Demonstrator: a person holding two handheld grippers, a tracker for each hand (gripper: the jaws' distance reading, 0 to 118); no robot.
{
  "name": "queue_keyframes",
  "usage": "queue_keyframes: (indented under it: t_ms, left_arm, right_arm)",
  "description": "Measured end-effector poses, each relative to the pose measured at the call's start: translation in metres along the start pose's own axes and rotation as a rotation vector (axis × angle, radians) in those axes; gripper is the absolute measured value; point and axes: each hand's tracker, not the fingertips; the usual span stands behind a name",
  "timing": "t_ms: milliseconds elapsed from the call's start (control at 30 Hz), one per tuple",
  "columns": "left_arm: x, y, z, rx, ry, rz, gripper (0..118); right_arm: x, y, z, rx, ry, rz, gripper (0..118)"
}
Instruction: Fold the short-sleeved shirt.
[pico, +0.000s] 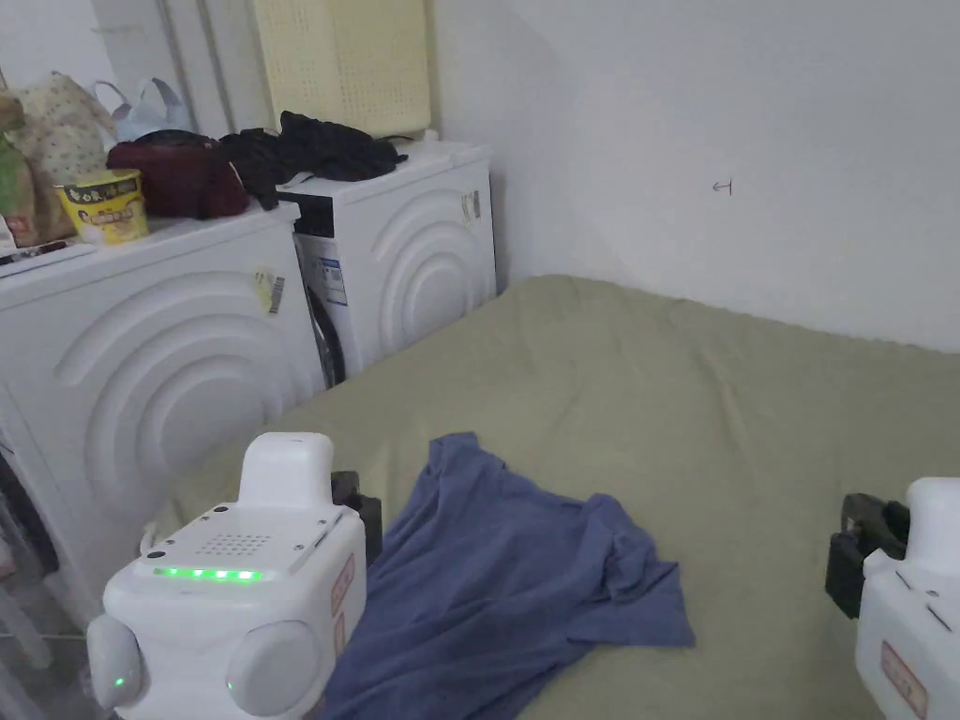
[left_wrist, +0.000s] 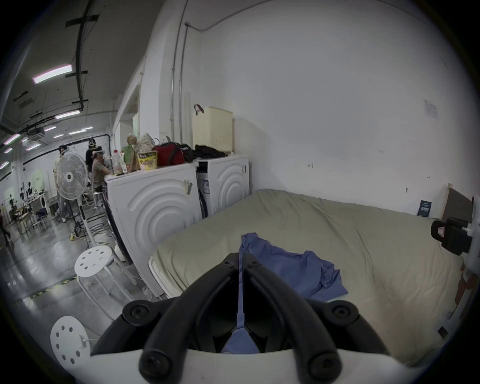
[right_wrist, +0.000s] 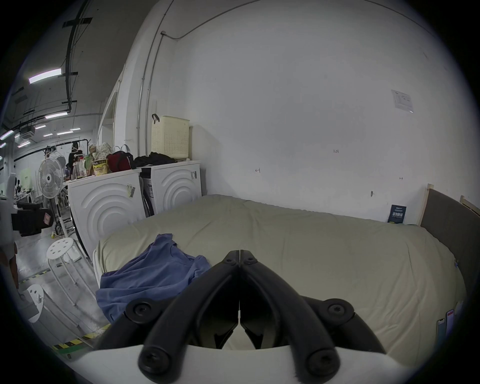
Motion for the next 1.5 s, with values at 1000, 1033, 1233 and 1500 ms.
queue_keyframes:
  t_ms: [1000, 1033, 1233, 1500]
  left_arm:
    - [0.086, -0.101, -0.259, -0.81, -0.295, -0.179, 93]
    - [0.086, -0.104, -0.261, -0.806, -0.258, -0.197, 49]
    - [0.085, -0.101, -0.256, -0.726, -0.209, -0.165, 3]
    - [0.153, -0.066, -0.228, -0.627, -0.304, -0.143, 3]
  right_arm:
    - [0.037, -0.076, -0.035, -0.231, -0.053, -0.039, 0]
    - [0.038, -0.077, -0.034, -0.235, -0.055, -0.035, 0]
    - [0.053, -0.078, -0.005, -0.251, -0.07, -0.056, 0]
    - [0.094, -0.077, 0.059, -0.247, -0.192, -0.061, 0]
